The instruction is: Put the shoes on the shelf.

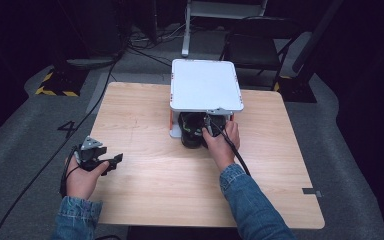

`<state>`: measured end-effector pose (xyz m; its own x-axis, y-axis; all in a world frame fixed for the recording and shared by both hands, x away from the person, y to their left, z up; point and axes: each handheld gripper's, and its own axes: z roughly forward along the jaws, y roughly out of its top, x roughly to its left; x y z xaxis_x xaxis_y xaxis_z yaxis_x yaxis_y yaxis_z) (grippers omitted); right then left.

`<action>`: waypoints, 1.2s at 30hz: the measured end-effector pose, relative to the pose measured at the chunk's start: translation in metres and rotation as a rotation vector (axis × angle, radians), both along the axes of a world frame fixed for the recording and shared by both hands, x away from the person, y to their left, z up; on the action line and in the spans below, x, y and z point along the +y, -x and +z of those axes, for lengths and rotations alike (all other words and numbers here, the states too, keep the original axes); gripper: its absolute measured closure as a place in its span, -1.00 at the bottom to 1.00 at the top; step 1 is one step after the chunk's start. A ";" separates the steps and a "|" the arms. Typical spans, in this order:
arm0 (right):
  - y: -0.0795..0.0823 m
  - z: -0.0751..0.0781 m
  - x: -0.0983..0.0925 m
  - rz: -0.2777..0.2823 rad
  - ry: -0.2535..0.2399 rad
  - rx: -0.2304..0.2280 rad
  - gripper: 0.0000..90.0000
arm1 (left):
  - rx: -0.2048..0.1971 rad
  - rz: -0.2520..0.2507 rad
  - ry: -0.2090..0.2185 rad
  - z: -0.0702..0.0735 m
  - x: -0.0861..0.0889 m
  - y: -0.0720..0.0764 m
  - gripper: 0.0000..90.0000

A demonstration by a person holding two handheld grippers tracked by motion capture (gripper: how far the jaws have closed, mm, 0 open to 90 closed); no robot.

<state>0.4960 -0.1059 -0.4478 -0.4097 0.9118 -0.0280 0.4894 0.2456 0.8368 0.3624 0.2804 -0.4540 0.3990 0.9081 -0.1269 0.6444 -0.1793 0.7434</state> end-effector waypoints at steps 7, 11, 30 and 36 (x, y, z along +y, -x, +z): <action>0.019 0.025 -0.016 0.048 -0.007 -0.050 0.12 | -0.016 -0.043 -0.001 0.007 -0.017 -0.005 -0.35; 0.036 0.040 -0.033 0.094 -0.049 -0.041 0.11 | -0.037 -0.079 -0.003 0.014 -0.029 -0.007 -0.35; 0.119 0.049 -0.093 0.330 -0.110 0.038 0.35 | -0.083 -0.390 0.063 0.033 -0.115 -0.007 -0.20; 0.118 0.025 -0.093 0.356 -0.076 0.117 0.57 | -0.037 -0.419 0.011 0.022 -0.139 -0.012 0.16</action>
